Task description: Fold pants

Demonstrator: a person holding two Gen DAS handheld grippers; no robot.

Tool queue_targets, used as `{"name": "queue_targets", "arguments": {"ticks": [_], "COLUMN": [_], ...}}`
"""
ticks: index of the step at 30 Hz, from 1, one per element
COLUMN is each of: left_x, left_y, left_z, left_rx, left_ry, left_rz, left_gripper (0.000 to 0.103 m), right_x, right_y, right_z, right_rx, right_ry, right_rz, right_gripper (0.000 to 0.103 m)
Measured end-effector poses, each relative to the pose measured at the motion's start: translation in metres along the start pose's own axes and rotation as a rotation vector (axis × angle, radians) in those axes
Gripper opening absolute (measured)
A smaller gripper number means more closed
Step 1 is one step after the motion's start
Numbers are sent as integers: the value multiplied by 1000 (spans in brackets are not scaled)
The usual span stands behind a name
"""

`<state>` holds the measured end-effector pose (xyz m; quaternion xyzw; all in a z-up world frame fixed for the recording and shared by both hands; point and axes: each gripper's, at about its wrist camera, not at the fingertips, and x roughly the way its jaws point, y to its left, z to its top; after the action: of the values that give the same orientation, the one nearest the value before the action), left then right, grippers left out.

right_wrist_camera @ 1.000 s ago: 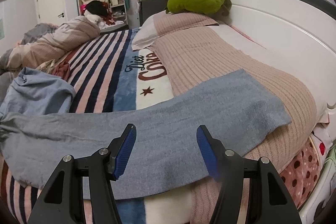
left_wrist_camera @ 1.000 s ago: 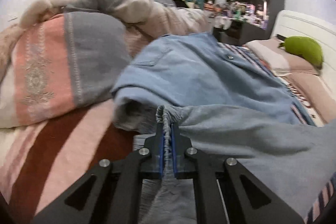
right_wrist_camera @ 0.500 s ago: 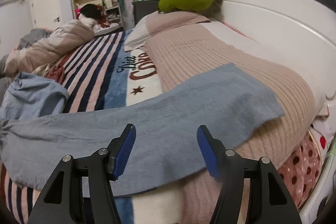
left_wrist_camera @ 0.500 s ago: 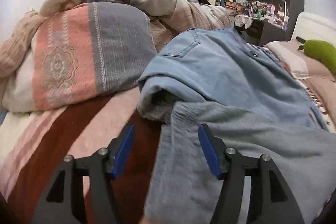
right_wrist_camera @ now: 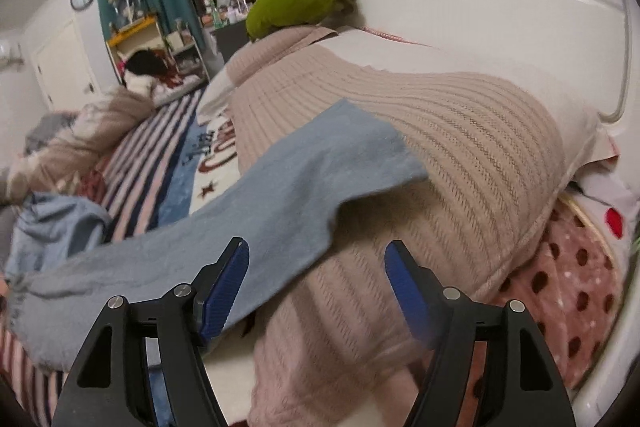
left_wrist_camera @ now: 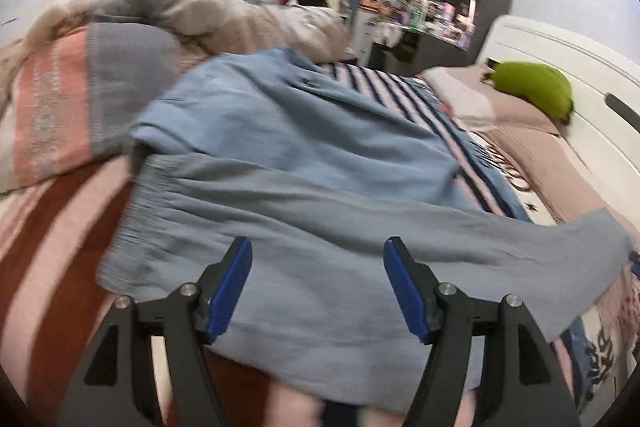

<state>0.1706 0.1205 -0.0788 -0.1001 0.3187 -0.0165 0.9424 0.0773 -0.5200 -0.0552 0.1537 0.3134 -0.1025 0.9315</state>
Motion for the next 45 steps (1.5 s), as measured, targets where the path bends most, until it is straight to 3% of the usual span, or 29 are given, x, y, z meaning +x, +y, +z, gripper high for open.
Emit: {"name": "queue_targets", "arguments": {"ticks": [6, 11, 13, 15, 17, 20, 25, 37, 45], "left_x": [13, 20, 18, 16, 14, 12, 13, -7, -26], "left_y": [-61, -91, -98, -101, -101, -97, -83, -36, -6], "left_z": [-6, -8, -7, -7, -8, -11, -21, -39, -47], "left_rx": [-29, -54, -55, -52, -49, -43, -46, -107, -141], "left_ry": [32, 41, 32, 25, 22, 24, 27, -24, -68], "left_rz": [-143, -216, -230, -234, -227, -215, -180, -174, -170], "left_gripper": [64, 64, 64, 64, 64, 64, 64, 64, 64], "right_x": [14, 32, 36, 40, 43, 44, 38, 9, 18], "right_y": [-11, -19, -19, -18, -18, -18, -8, 91, 182], "right_z": [13, 25, 29, 33, 35, 38, 45, 55, 29], "right_rx": [-24, 57, 58, 48, 43, 49, 45, -104, -228], "right_ry": [-52, -94, -106, -114, -113, -106, -101, -100, -13], "right_rz": [100, 181, 171, 138, 121, 142, 155, 268, 378], "right_gripper": [67, 66, 58, 41, 30, 14, 9, 6, 5]}}
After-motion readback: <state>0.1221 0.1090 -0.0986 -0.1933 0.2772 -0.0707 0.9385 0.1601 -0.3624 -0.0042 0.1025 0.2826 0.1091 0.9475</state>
